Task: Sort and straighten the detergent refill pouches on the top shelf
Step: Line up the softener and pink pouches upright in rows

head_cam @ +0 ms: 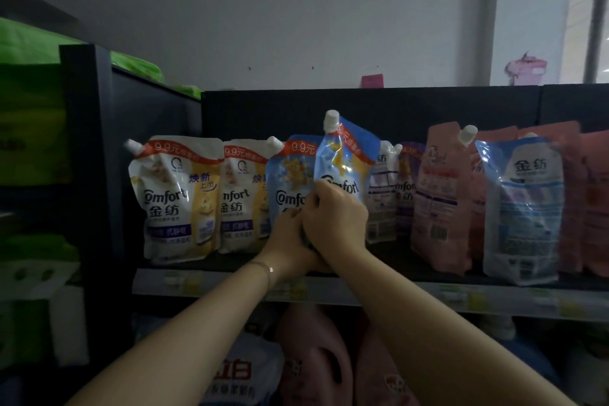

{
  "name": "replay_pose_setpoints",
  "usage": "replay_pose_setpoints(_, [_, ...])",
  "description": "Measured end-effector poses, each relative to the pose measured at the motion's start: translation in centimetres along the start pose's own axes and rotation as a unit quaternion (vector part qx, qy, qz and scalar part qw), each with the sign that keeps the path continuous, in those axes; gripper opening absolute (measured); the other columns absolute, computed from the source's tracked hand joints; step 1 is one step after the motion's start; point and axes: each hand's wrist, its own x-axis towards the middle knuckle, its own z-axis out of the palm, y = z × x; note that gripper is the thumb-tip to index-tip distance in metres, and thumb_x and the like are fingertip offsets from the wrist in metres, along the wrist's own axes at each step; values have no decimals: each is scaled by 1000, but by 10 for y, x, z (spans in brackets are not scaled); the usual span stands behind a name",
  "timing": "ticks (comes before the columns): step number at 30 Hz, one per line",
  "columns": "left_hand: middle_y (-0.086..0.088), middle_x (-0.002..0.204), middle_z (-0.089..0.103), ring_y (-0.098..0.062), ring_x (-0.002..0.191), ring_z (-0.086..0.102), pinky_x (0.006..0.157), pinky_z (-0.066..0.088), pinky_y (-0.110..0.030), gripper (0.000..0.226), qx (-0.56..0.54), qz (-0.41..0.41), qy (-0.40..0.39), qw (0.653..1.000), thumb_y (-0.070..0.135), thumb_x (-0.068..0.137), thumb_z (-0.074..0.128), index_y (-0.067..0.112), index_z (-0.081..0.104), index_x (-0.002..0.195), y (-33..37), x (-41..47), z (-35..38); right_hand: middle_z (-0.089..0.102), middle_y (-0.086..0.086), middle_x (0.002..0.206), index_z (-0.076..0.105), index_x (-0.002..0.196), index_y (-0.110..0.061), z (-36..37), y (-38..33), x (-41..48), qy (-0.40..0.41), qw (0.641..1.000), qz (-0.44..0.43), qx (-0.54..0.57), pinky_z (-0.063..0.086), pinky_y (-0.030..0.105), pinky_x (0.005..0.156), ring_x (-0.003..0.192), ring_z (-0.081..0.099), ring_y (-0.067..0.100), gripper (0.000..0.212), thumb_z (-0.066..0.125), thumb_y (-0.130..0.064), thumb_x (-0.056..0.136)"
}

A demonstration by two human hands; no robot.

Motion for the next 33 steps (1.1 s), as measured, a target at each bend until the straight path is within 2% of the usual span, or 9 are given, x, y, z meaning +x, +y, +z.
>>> replay_pose_setpoints(3, [9,81,63,-12,82,61,63,47,-21,29,-34,-72,6,997,15,69,79,26,59,86,-8,-6,-5,52,2,61,45,67,-15,9,-2,0,-51,998,-36,-4,24,28,45,53,45,20,26,46,-15,93])
replay_pose_setpoints(8, [2,108,63,-21,105,60,88,54,-40,59,-153,-136,28,978,5,63,81,24,54,112,-18,-14,2,38,-4,61,36,72,-16,18,7,1,-131,984,-117,13,23,29,46,55,43,23,28,50,-19,96])
replay_pose_setpoints(10, [0,111,62,-21,108,59,84,55,-28,61,-166,-127,57,976,-2,71,76,14,51,124,-25,-16,8,44,-1,75,38,82,-15,16,8,3,-203,969,-138,-2,31,32,52,67,50,25,22,46,-27,99])
replay_pose_setpoints(13, [-6,106,58,-16,95,58,72,50,-15,35,-119,-77,107,984,-8,88,58,3,48,120,-28,-23,16,51,4,106,48,105,-14,7,10,-3,-255,947,-196,26,47,40,73,91,54,28,17,49,-29,96])
replay_pose_setpoints(16, [2,113,56,-6,100,59,78,52,-19,50,-121,-60,146,980,-2,89,61,30,40,120,-35,-21,17,48,9,129,48,122,-19,2,31,-12,-173,941,-275,-97,47,45,90,114,51,31,39,57,-34,88])
replay_pose_setpoints(21, [5,127,50,-3,110,58,78,52,-15,81,-168,-70,142,973,0,77,76,18,23,136,-42,-24,16,6,10,161,7,154,-27,-2,71,-20,-218,923,-244,-203,23,49,110,146,10,35,88,30,-72,82])
replay_pose_setpoints(25, [-11,152,24,-19,141,24,113,30,-33,94,55,32,169,984,33,79,74,20,11,148,-53,-30,13,-39,4,149,-35,141,-33,5,77,-19,-273,908,-253,-193,-14,43,112,140,-31,29,111,34,-81,68])
replay_pose_setpoints(29, [0,162,-6,-16,148,-8,120,-5,-31,96,330,162,129,921,61,82,50,23,-2,154,-60,-21,-14,-51,3,140,-42,135,-35,12,77,-12,-295,901,-255,-190,-22,42,109,136,-40,27,115,33,-85,65])
replay_pose_setpoints(33, [1,162,-8,-16,149,-4,117,1,-34,94,448,225,53,864,73,85,29,15,1,154,-72,-2,-26,-50,4,142,-43,136,-33,15,81,-5,-301,895,-276,-181,-25,44,107,135,-41,25,115,25,-90,63])
